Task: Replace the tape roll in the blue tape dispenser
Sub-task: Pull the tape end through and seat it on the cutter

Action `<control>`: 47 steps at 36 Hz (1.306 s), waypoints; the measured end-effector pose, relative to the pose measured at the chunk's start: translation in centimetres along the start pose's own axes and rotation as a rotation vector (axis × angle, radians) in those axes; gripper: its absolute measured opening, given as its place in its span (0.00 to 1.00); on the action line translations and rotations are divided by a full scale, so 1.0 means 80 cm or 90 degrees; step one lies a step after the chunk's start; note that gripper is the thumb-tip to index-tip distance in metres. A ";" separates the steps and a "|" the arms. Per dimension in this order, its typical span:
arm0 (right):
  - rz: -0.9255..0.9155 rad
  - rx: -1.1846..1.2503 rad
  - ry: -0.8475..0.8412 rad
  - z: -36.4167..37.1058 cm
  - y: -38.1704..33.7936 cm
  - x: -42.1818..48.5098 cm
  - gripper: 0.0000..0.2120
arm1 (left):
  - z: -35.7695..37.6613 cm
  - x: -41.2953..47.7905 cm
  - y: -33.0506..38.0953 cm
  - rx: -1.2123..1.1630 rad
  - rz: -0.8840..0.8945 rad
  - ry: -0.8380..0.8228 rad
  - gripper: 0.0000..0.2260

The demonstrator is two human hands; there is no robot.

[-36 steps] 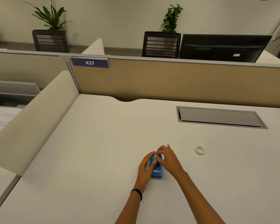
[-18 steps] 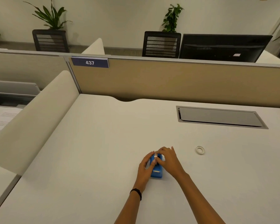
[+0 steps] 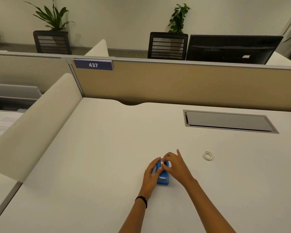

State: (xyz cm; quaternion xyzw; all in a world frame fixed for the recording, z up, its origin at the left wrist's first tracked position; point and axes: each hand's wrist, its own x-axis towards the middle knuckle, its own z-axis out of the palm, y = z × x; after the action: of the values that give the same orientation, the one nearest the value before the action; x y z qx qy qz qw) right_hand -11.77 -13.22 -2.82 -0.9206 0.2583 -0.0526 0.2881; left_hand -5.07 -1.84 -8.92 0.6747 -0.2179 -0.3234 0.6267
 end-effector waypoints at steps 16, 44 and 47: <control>0.054 -0.166 -0.172 -0.025 -0.044 0.015 0.09 | 0.003 0.001 -0.003 -0.003 0.007 0.016 0.15; 0.101 -0.111 -0.216 -0.045 -0.072 0.019 0.07 | 0.003 0.004 -0.004 -0.027 -0.002 0.029 0.12; 0.107 -0.118 -0.207 -0.044 -0.071 0.020 0.12 | 0.002 0.004 -0.005 -0.024 0.003 0.024 0.12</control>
State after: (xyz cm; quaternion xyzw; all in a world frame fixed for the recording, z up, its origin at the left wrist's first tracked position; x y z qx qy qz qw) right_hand -8.69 -11.81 3.20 -0.9149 0.2879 0.1449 0.2432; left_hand -5.00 -2.18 -9.35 0.6683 -0.2011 -0.3132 0.6441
